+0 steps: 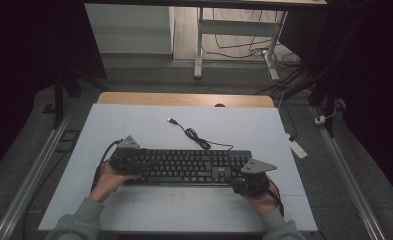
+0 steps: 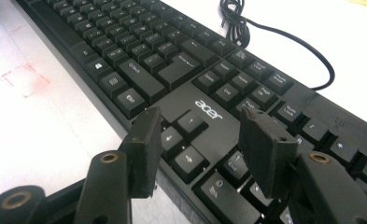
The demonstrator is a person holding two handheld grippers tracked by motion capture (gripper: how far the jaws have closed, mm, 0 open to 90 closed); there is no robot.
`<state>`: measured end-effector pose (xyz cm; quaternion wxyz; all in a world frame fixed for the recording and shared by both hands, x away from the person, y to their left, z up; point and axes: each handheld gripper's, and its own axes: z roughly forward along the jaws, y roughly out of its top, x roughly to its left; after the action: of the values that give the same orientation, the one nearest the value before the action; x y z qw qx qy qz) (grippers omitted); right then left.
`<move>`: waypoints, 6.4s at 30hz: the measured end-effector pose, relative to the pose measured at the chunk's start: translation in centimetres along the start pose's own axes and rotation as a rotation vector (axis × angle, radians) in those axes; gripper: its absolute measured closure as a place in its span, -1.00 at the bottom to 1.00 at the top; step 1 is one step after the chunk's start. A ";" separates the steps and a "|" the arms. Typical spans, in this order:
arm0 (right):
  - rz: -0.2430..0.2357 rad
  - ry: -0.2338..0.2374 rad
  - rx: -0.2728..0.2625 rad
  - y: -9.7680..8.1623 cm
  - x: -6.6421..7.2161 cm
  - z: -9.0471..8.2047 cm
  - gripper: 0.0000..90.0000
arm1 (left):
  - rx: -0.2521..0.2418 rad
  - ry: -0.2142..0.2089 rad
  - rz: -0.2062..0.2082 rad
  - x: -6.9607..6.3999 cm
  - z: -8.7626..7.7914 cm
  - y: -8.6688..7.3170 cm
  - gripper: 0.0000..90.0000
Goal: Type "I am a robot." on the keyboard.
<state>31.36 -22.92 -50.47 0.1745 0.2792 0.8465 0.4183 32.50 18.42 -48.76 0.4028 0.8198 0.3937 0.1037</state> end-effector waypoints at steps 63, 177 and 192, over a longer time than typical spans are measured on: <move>-0.038 0.148 0.053 8.4 4.0 11.8 0.98 | 0.021 0.000 0.021 -0.4 0.5 0.1 -0.27; 0.028 0.057 -0.014 3.2 0.6 3.4 0.25 | 0.117 -0.036 0.124 -3.6 4.2 -0.6 0.97; 0.028 0.061 -0.008 3.1 0.7 3.6 0.25 | 0.134 -0.035 0.119 -3.5 4.7 -1.0 0.97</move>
<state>33.76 -18.72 -50.12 0.1439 0.2773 0.8459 0.4322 31.92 13.53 -52.04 0.3468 0.8686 0.3431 0.0867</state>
